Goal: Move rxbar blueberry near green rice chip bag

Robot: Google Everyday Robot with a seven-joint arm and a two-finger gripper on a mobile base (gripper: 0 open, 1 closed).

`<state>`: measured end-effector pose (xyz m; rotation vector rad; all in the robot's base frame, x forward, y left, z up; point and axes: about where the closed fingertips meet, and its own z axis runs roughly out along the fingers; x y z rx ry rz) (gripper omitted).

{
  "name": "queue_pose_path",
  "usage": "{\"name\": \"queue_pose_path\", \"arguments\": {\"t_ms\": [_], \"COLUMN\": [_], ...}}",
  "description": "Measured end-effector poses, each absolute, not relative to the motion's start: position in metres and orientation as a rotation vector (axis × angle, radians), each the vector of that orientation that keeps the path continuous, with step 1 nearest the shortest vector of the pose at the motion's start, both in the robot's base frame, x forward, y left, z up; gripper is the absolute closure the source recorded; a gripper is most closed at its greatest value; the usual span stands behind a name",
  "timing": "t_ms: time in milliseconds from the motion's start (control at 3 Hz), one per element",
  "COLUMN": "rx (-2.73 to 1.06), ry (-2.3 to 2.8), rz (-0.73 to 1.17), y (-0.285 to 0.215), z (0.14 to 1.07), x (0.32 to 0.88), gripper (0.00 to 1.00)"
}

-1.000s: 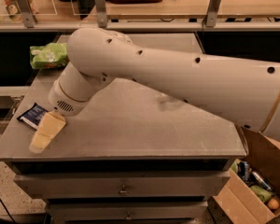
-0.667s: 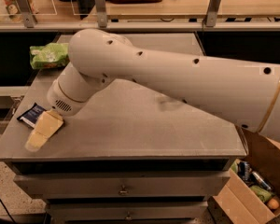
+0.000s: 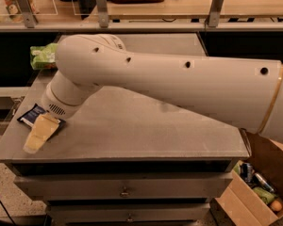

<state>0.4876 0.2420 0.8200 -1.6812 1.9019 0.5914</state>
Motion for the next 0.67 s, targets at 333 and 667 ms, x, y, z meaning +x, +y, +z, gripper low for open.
{"name": "queue_pose_path", "arguments": {"t_ms": [333, 667], "rx": [-1.662, -1.656], "ry": [1.925, 1.94], "rz": [0.531, 0.501], "y": [0.2406, 0.2392], "z": [0.8163, 0.8124], "x": [0.4925, 0.4951], "gripper": [0.0, 0.16]}}
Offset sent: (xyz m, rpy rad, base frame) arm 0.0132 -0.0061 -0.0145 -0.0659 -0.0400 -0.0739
